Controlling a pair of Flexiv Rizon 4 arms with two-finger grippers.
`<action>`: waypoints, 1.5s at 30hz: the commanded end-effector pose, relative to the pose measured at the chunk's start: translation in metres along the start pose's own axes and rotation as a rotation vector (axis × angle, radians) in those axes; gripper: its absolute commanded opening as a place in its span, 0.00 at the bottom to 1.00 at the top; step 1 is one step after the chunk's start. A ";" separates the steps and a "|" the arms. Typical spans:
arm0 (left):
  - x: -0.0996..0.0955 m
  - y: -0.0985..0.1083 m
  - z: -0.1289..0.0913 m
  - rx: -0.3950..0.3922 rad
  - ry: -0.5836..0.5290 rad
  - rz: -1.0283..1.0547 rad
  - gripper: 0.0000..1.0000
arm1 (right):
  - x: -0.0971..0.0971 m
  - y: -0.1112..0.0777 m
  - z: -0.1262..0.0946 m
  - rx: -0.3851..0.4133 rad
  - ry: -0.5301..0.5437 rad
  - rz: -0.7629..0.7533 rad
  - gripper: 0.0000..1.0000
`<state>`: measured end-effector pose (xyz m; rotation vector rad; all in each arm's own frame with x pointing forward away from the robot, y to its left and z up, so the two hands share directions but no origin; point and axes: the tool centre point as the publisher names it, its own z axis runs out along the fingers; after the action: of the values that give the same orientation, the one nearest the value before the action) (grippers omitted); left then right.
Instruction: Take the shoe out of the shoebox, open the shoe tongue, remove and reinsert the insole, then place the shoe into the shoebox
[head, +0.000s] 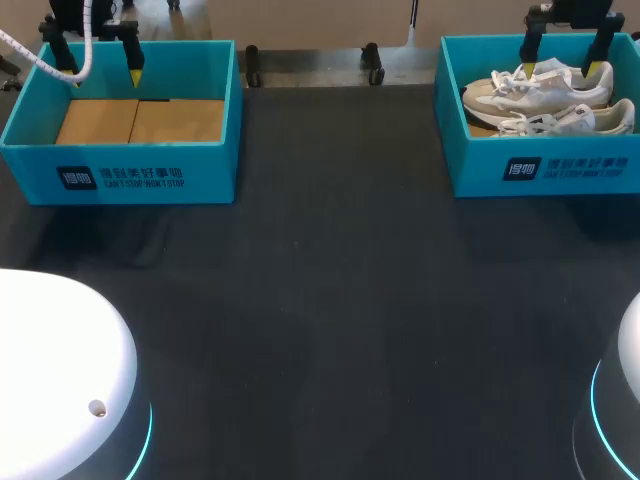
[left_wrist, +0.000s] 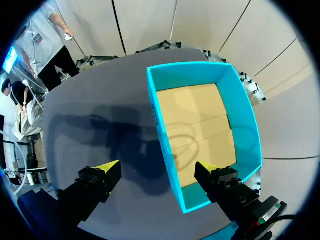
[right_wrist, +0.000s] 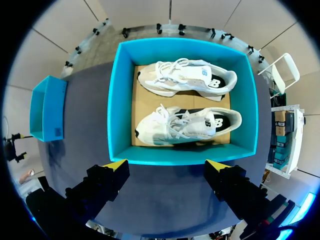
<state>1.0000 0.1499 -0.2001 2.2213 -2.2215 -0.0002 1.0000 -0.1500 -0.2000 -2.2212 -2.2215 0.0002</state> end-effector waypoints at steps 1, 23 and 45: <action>0.000 0.000 0.000 0.000 0.000 0.000 1.00 | 0.000 0.000 0.000 0.000 0.000 0.000 1.00; 0.000 0.000 0.000 0.000 0.000 0.000 1.00 | -0.014 0.003 0.002 -0.017 -0.033 -0.008 1.00; 0.000 0.000 0.000 0.000 0.000 0.000 1.00 | -0.116 0.030 0.039 -0.072 -0.163 0.053 1.00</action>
<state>1.0001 0.1500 -0.2001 2.2215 -2.2211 -0.0001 1.0242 -0.2647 -0.2309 -2.4059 -2.2767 0.1068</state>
